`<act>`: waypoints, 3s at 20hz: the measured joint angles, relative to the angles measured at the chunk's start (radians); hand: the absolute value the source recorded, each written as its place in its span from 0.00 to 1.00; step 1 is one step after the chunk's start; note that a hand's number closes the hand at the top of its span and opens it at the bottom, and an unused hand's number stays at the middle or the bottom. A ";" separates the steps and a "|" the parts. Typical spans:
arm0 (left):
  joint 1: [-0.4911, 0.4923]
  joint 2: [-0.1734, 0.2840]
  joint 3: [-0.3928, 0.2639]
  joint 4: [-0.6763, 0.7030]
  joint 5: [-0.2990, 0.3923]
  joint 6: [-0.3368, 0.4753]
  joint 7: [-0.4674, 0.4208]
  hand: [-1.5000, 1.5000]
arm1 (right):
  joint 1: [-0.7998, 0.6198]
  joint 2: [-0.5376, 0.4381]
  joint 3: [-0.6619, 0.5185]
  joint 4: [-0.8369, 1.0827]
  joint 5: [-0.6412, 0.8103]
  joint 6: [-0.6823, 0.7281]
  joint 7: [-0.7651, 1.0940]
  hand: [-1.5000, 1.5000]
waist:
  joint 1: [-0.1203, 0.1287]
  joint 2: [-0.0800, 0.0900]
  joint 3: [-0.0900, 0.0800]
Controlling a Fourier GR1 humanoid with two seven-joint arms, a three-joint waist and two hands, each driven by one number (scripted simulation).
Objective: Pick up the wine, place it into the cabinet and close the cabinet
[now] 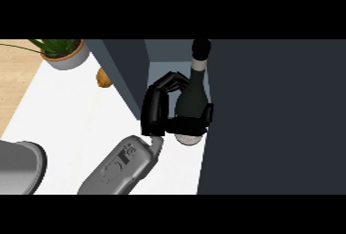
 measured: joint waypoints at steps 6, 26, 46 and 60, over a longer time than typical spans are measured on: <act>0.002 0.003 0.017 0.100 0.003 -0.010 -0.105 1.00 | 0.014 0.002 -0.005 -0.003 -0.004 0.007 -0.011 0.00 | -0.002 0.000 0.000; -0.157 0.013 0.223 0.408 0.086 -0.165 -0.215 1.00 | 0.019 0.010 -0.014 0.004 -0.008 0.019 -0.021 0.00 | -0.001 0.001 0.000; -0.445 0.002 0.335 0.840 0.120 -0.150 -0.389 1.00 | 0.030 0.034 0.015 0.009 -0.015 0.034 -0.033 0.00 | -0.025 0.008 -0.001; -0.540 0.000 0.449 1.025 0.207 -0.205 -0.483 1.00 | 0.024 0.044 0.029 0.016 -0.018 0.047 -0.040 0.00 | -0.043 0.014 0.000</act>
